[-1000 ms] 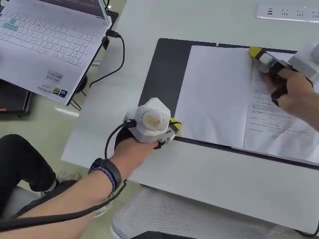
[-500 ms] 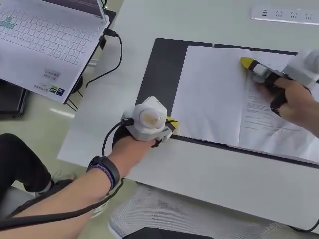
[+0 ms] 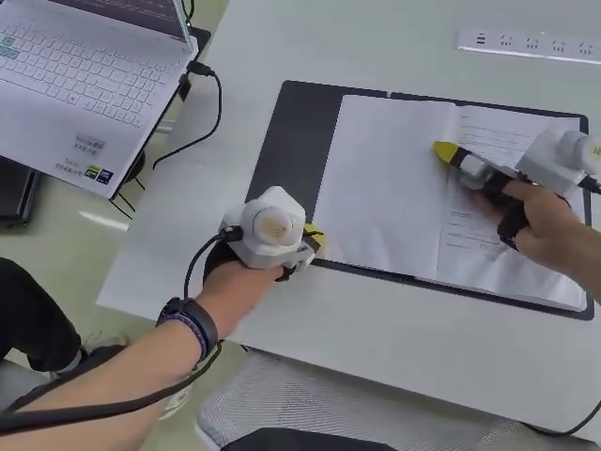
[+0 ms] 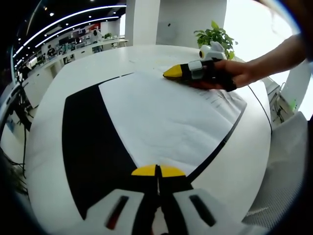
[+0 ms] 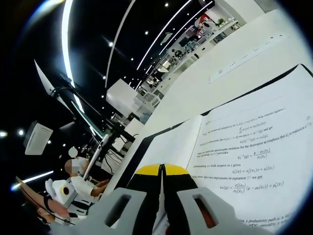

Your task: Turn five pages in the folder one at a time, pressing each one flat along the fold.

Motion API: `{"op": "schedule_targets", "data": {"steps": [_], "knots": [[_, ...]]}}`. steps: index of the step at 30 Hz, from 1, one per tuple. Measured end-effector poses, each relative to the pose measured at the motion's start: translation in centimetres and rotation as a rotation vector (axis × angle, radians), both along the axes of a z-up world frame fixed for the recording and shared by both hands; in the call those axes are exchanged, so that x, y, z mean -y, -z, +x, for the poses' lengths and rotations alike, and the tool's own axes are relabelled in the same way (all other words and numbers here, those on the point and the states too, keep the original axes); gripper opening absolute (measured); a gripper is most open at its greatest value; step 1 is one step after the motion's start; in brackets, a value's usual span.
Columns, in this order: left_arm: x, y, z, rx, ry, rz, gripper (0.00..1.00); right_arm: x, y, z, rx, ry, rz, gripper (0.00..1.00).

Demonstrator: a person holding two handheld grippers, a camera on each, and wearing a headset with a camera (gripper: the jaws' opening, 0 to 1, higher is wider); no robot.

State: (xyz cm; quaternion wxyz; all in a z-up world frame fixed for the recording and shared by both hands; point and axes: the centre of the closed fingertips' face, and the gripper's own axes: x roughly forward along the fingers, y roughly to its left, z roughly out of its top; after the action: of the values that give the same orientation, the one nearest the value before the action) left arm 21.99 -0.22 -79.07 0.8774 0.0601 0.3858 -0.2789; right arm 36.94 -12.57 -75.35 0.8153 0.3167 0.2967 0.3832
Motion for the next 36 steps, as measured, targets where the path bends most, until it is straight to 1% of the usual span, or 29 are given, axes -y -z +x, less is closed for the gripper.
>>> {"op": "schedule_targets", "data": {"steps": [3,6,10,16,17,19,22,25,27,36], "knots": [[0.0,0.0,0.0,0.003,-0.002,-0.003,0.00,0.2,0.4,-0.5,-0.010,-0.020,0.008,0.00],[-0.1,0.0,0.0,0.004,-0.002,-0.006,0.00,0.3,0.6,-1.1,-0.008,-0.033,0.006,0.00],[-0.1,0.1,0.0,0.001,0.003,-0.005,0.00,0.4,0.6,-2.2,0.005,-0.052,0.010,0.00],[-0.1,0.1,0.0,0.002,0.001,-0.007,0.00,0.3,0.6,-4.3,0.007,-0.096,0.009,0.00],[-0.1,0.1,0.0,0.002,0.001,-0.007,0.00,0.3,0.6,-4.4,0.008,-0.099,0.008,0.00],[-0.1,0.1,0.0,0.002,0.003,-0.007,0.00,0.2,0.5,-5.4,0.008,-0.111,0.002,0.00],[-0.1,0.1,0.1,0.002,0.004,-0.008,0.00,0.1,0.5,-6.5,0.009,-0.130,-0.007,0.00],[-0.1,0.0,0.1,0.000,-0.004,-0.016,0.00,0.1,0.4,-7.4,0.026,-0.154,-0.033,0.00],[-0.1,0.0,0.1,0.000,-0.003,-0.015,0.00,0.1,0.5,-8.1,0.028,-0.171,-0.043,0.00],[-0.1,0.0,0.0,0.003,0.006,-0.012,0.00,0.4,0.5,-10.9,0.025,-0.194,-0.053,0.00]]}}
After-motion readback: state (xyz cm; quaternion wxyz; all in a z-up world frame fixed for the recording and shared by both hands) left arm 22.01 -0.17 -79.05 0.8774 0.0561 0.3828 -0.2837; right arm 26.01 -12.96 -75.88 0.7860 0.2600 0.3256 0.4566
